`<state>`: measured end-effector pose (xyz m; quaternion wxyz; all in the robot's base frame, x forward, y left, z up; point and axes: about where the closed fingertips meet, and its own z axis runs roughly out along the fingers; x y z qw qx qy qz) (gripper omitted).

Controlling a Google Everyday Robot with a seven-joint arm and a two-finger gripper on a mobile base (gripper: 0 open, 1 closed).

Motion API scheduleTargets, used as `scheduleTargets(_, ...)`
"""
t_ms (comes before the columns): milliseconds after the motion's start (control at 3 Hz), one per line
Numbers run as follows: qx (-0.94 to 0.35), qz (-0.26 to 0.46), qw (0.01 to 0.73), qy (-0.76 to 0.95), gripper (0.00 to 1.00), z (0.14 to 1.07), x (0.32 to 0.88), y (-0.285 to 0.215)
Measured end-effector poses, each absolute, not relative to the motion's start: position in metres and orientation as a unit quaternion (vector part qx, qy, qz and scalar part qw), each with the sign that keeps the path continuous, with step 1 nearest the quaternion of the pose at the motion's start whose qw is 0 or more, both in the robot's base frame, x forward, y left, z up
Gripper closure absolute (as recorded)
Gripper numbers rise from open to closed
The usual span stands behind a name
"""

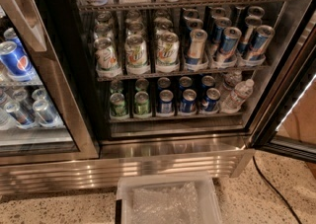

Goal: Pick coke can from top shelf of fridge

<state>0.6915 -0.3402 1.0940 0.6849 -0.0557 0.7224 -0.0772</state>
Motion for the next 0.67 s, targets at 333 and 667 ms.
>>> scheduleTargets(333, -0.057, -0.062, 0.691, 0.718, 0.37, 1.097, 0.703, -0.323)
scheduleTargets(667, -0.061, -0.053, 0.694, 0.715, 0.35, 1.098, 0.716, -0.308)
